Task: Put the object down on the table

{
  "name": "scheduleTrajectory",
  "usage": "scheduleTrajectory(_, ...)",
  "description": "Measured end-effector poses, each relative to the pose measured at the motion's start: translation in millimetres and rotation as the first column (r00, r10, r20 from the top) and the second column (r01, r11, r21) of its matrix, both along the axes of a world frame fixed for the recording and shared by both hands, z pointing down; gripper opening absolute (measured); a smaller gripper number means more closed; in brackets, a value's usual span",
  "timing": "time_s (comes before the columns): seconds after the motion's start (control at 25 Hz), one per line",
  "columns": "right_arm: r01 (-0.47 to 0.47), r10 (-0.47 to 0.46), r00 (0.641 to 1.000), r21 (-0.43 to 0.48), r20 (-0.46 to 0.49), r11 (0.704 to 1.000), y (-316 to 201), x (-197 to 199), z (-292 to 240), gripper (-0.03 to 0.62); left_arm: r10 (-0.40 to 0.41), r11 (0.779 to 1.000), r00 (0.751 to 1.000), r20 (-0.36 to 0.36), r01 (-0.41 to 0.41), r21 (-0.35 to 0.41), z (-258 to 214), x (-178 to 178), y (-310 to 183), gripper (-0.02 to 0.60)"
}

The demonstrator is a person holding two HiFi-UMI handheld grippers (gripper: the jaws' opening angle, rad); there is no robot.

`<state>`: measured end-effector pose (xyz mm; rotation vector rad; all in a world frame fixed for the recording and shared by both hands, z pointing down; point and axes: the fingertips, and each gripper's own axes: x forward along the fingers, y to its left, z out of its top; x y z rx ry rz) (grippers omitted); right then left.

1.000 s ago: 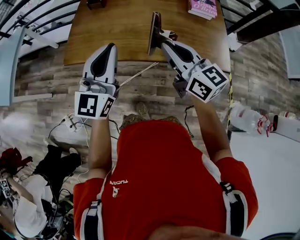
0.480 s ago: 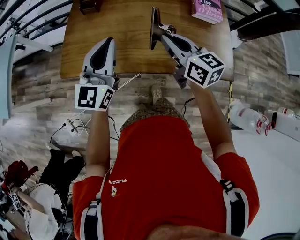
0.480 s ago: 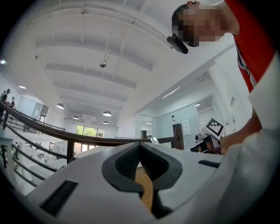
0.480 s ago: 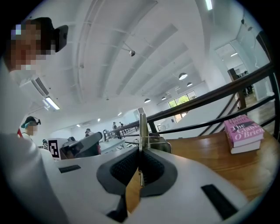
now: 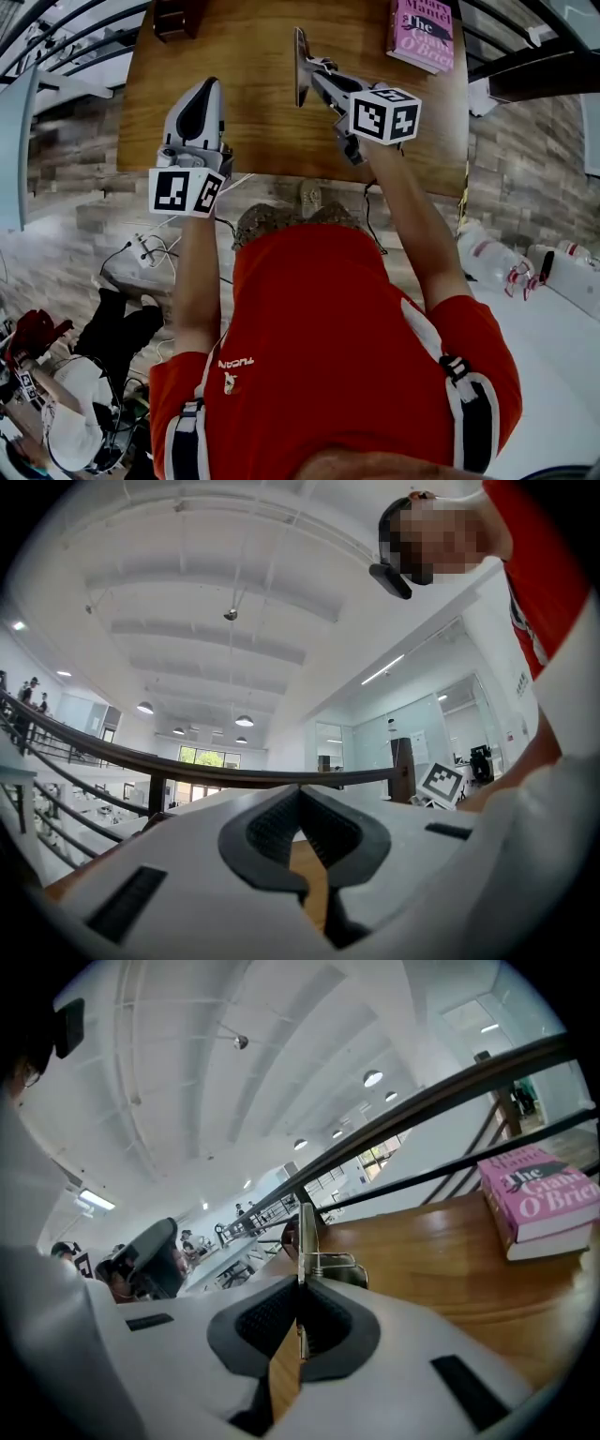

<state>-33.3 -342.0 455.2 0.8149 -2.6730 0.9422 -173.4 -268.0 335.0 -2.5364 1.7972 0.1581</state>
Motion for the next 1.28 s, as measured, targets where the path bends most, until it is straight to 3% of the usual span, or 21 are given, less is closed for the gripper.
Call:
scheduleTrajectory(0.32,-0.008,0.004,1.0,-0.155,-0.022,0.988,-42,-9,41,0.026,0.014,1.0,1.0,-0.011,-0.014,-0.025,16,6,-30,0.009)
scheduleTrajectory(0.76,-0.064,0.053,0.998,-0.335,-0.044,0.94,-63,-23,92,0.026,0.063,0.996,0.998,-0.028,-0.064,-0.067,35,-12,-54,0.009)
scheduleTrajectory(1.28,-0.091,0.106,0.994,-0.567,-0.008,0.818,-78,-22,127,0.029,0.102,0.99,0.994,-0.035,-0.105,-0.091,45,-20,-67,0.009)
